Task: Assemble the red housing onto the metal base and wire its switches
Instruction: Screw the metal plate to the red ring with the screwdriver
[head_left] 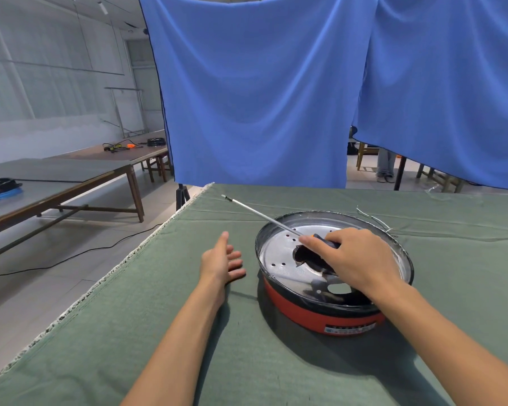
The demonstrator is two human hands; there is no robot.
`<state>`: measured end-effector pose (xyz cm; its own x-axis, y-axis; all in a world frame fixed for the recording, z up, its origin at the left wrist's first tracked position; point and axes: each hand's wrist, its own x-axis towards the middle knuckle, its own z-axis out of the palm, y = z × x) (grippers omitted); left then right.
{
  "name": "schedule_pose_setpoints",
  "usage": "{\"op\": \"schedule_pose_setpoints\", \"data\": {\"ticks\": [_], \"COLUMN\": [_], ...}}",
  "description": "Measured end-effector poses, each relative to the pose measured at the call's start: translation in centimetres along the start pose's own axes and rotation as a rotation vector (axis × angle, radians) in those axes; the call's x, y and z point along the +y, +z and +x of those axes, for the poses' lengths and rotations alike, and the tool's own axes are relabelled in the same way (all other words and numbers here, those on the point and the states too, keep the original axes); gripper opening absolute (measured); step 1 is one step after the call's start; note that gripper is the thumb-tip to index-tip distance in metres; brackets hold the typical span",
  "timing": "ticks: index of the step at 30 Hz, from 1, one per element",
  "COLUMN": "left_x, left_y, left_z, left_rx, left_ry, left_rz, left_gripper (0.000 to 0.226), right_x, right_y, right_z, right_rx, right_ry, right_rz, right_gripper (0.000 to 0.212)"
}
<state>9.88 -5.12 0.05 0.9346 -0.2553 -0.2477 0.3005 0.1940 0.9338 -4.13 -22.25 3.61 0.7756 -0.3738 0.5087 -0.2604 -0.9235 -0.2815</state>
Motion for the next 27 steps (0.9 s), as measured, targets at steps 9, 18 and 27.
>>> {"op": "schedule_pose_setpoints", "data": {"ticks": [9, 18, 27], "left_x": [0.2, 1.0, -2.0], "left_y": [3.8, 2.5, 3.1], "left_z": [-0.1, -1.4, -2.8], "left_rx": [-0.186, -0.016, 0.045], "left_ry": [-0.087, 0.154, 0.537], "left_rz": [0.418, 0.091, -0.085], "left_gripper": [0.008, 0.026, 0.016], "right_x": [0.1, 0.4, -1.8], "right_y": [-0.5, -1.3, -1.0], "right_z": [-0.4, -0.4, 0.4], "right_rx": [0.087, 0.144, 0.213], "right_ry": [0.073, 0.245, 0.27], "right_rz": [0.135, 0.474, 0.735], "right_gripper": [0.075, 0.077, 0.063]}}
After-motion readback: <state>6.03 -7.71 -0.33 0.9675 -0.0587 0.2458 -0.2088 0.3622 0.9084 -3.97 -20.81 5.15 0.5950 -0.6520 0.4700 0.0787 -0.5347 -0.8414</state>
